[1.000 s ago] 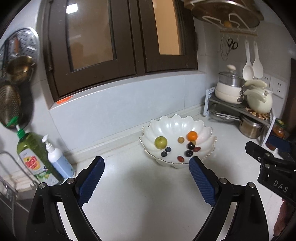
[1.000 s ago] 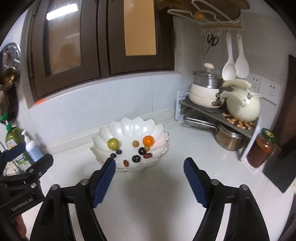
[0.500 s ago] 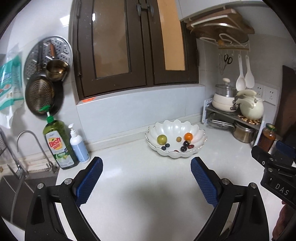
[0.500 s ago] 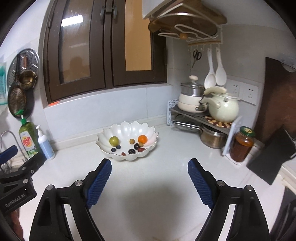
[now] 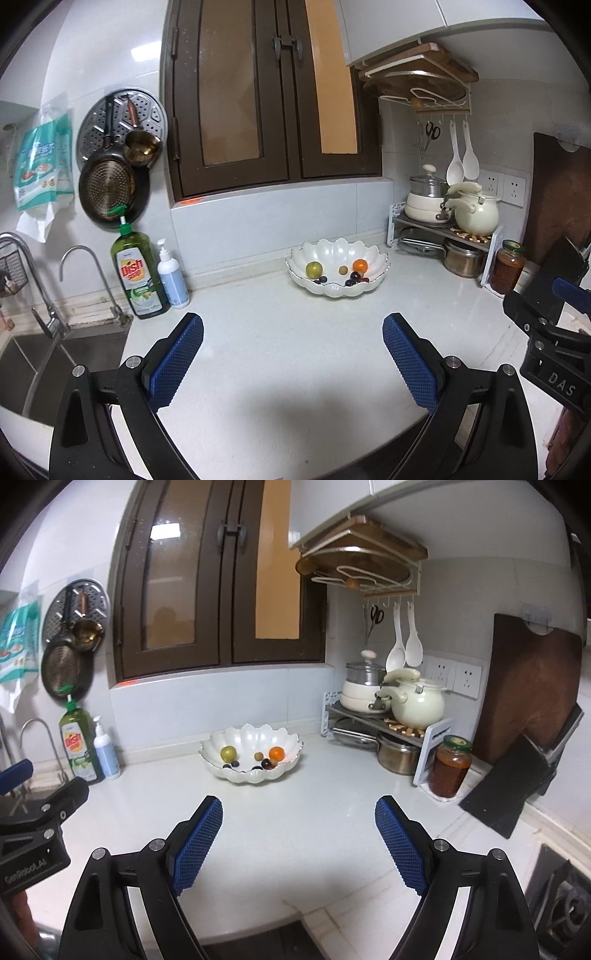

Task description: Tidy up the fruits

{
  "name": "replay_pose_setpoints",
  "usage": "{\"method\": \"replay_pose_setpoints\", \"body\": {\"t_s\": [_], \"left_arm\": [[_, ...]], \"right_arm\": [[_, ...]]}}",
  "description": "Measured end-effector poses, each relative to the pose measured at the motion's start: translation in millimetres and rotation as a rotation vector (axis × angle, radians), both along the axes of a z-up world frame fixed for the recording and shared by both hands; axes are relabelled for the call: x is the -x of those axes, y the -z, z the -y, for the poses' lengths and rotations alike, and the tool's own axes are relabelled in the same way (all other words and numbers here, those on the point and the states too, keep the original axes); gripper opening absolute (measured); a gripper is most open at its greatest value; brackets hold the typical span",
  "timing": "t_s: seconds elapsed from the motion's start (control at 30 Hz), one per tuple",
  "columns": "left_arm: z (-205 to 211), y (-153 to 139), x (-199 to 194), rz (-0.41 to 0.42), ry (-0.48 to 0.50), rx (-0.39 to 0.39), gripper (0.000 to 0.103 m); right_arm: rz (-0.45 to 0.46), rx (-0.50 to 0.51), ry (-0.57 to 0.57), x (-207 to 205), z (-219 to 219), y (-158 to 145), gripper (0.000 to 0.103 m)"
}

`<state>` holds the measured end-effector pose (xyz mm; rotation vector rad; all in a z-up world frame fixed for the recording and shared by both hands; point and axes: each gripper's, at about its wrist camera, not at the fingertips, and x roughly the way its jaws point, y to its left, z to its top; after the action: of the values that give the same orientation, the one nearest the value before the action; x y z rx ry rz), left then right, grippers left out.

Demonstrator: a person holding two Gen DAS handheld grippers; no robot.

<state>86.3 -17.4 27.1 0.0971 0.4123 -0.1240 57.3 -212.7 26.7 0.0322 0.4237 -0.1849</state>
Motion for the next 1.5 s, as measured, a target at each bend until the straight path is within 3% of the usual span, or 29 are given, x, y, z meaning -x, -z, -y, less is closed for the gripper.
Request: {"method": "replay_pose_setpoints", "body": {"t_s": [0.23, 0.63, 1.5], "left_arm": [[-1.9, -2.5, 34.0, 0.030, 0.009, -0.007, 0.102], [-8.4, -0.9, 56.5, 0.042, 0.006, -0.015, 0.103], [-12.6, -4.4, 62.6, 0.046, 0.014, -0.023, 0.103]], "right_arm": [[0.005, -0.014, 0.003, 33.5, 0.0, 1.1, 0.086], [0.002, -0.007, -0.001, 61.7, -8.6, 4.0, 0.086], [-0.010, -0.025, -0.016, 63.5, -13.7, 4.2, 0.086]]}}
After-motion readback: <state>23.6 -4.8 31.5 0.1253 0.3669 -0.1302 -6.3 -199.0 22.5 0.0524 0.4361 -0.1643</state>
